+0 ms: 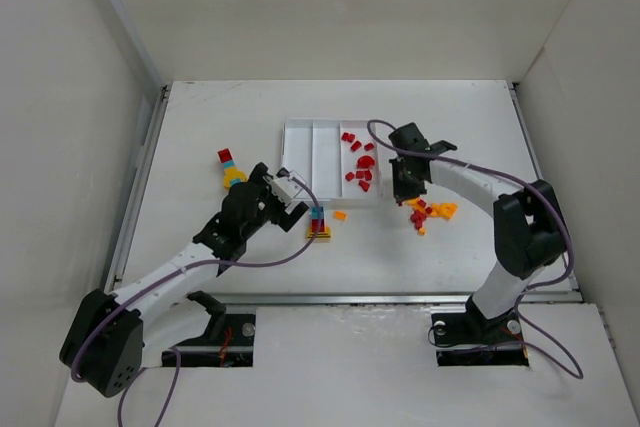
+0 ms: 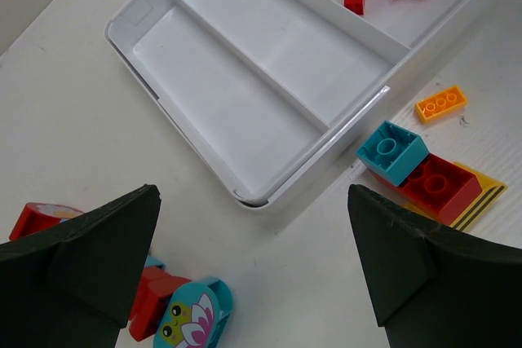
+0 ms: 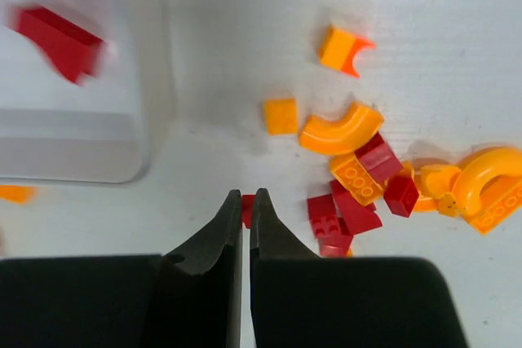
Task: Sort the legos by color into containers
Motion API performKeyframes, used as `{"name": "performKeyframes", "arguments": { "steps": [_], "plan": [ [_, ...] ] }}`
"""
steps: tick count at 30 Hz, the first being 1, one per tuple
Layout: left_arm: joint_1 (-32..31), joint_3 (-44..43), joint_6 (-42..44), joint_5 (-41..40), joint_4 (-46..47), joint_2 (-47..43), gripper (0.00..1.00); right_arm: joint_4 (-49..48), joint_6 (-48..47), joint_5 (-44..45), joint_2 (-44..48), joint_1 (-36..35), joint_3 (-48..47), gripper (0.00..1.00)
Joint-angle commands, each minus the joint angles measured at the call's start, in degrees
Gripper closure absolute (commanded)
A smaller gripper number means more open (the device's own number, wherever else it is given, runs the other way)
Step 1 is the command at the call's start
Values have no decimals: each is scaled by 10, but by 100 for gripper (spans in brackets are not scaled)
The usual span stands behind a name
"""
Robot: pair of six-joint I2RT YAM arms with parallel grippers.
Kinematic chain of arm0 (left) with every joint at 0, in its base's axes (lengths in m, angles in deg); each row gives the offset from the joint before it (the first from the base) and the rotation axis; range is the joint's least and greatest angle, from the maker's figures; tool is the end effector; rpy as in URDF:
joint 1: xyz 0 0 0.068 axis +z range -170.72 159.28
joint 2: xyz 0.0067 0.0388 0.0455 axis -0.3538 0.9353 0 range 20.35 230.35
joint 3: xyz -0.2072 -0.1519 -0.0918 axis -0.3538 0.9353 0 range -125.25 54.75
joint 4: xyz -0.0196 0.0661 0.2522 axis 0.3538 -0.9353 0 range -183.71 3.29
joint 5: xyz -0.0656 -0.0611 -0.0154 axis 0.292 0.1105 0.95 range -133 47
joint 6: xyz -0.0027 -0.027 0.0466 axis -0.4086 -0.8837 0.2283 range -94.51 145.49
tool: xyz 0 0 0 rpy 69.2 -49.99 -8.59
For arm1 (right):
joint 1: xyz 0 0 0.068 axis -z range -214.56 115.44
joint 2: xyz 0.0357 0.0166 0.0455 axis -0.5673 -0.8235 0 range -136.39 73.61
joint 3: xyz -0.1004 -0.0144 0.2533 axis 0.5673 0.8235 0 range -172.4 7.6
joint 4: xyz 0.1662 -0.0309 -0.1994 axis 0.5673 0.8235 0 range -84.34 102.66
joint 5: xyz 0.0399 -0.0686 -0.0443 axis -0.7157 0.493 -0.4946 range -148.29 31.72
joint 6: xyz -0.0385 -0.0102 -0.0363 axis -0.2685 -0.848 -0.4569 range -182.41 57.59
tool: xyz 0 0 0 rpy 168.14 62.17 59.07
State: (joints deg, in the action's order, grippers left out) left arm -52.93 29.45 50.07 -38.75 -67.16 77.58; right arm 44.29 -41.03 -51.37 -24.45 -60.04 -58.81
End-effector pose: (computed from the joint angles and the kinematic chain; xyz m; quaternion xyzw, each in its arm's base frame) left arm 0.1879 -0.1215 0.2334 0.3908 0.6740 -0.0705 0.6230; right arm 0.3032 0.1399 0.1945 -0.0248 0.9832 0.0134 0.1804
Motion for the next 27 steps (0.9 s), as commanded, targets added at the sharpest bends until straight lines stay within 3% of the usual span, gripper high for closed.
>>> {"name": "performKeyframes", "arguments": {
  "steps": [1,6,14,27],
  "plan": [
    [-3,22,2,-6,42,-17,1,-33,26,-7,50,3,-73,100],
    [-8,22,-11,-6,47,-17,1,-70,31,-13,17,-28,-162,100],
    [-8,22,-12,-6,42,-22,1,-57,26,-34,-122,-41,-292,100],
    [-8,27,-12,-6,53,-22,1,-63,37,-45,-163,-41,-297,100]
  ]
}}
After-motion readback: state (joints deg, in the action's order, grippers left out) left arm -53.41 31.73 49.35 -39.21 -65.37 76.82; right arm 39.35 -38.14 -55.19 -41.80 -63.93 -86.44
